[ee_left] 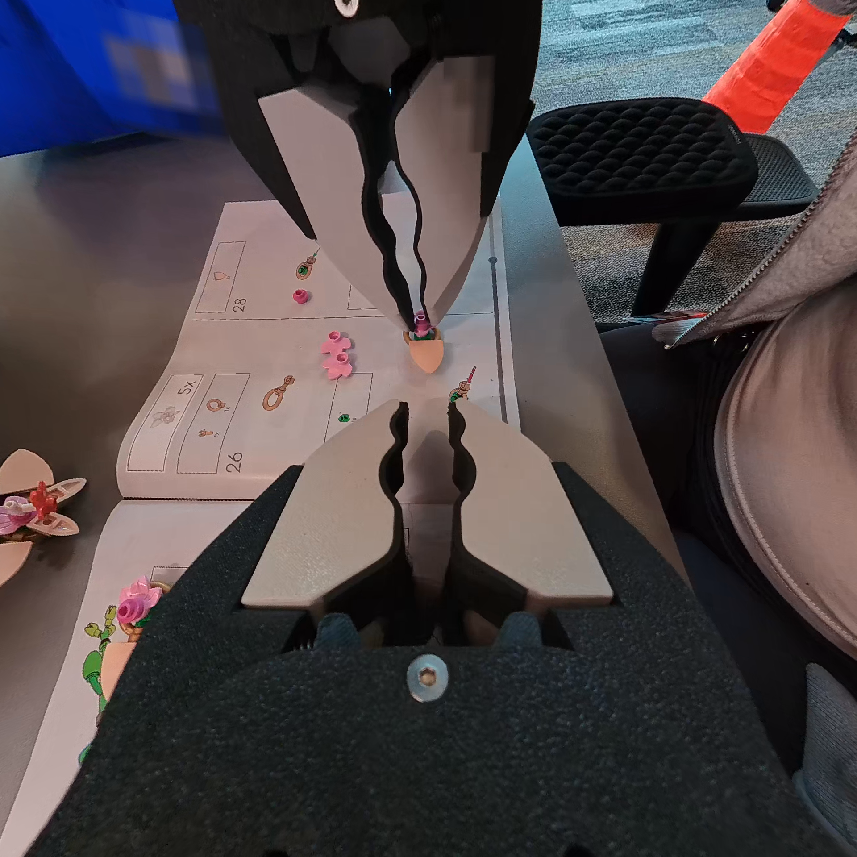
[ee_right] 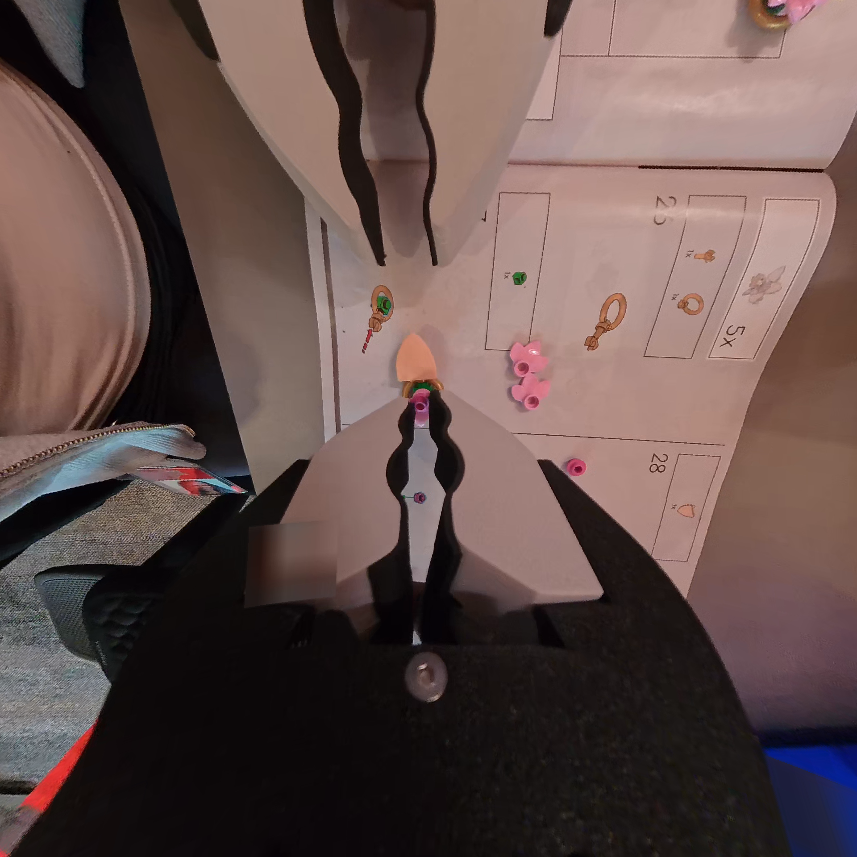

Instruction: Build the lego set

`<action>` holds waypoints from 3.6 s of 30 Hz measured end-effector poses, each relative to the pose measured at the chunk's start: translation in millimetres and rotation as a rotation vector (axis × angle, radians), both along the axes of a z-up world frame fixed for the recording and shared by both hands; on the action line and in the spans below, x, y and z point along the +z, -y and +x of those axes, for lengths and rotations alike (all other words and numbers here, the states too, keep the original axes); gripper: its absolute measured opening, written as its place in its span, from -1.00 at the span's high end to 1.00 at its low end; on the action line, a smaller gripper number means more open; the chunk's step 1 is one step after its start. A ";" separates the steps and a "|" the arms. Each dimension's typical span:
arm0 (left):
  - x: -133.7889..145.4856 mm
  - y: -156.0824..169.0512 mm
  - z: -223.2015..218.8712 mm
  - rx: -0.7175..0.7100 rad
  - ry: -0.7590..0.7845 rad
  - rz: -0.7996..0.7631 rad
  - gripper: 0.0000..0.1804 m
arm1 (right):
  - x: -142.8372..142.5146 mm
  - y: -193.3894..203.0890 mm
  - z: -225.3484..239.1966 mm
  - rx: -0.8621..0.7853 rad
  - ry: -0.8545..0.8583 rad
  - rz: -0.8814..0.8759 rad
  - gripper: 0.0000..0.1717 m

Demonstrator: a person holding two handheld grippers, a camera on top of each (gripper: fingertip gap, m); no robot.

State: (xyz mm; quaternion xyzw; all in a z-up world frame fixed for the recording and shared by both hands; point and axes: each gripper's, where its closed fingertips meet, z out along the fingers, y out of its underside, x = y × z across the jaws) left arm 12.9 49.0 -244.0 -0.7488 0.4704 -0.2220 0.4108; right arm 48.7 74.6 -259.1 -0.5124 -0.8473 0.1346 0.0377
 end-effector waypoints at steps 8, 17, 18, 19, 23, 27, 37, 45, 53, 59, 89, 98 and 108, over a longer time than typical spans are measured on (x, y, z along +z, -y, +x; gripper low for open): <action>-0.6 0.1 0.1 -0.002 0.000 -0.009 0.82 | -0.3 -0.1 0.7 -0.037 0.068 0.028 0.95; 6.7 -2.0 -2.2 0.018 0.063 -0.015 0.82 | -0.7 -0.5 1.5 -0.093 0.172 0.064 0.95; 7.2 -2.1 -2.3 0.018 0.066 -0.015 0.82 | -0.7 -0.5 1.6 -0.097 0.181 0.070 0.95; 7.1 -1.9 -2.2 0.017 0.065 -0.014 0.82 | -0.8 -0.5 1.6 -0.098 0.189 0.077 0.95; 5.5 -0.5 -1.3 0.007 0.050 -0.009 0.82 | -0.7 -0.6 1.5 -0.085 0.192 0.106 0.95; 6.6 -0.7 -1.6 0.011 0.054 -0.002 0.82 | 0.4 1.3 -0.6 -0.077 0.139 0.072 0.93; 5.1 -1.2 -1.7 0.014 0.047 -0.008 0.82 | 1.9 2.0 -3.0 -0.057 0.110 0.055 0.90; 5.6 -1.0 -1.8 0.012 0.051 -0.010 0.82 | 2.0 0.8 -4.0 -0.049 0.121 0.048 0.89; 6.5 -0.9 -1.9 0.010 0.057 -0.008 0.82 | 0.6 1.0 -4.6 -0.046 0.136 0.051 0.87; 6.1 -0.7 -1.7 0.007 0.054 -0.008 0.82 | -0.5 0.1 -4.8 -0.045 0.137 0.052 0.84; 5.8 -1.6 -1.9 0.014 0.056 -0.017 0.83 | 3.1 0.4 -0.7 -0.052 -0.045 0.145 0.95; 5.9 -1.6 -2.0 0.014 0.058 -0.019 0.82 | 7.1 -2.8 -3.4 -0.056 -0.044 0.145 0.95; 5.6 -1.5 -1.9 0.014 0.056 -0.021 0.83 | 9.5 6.0 -4.0 -0.029 -0.090 0.194 0.95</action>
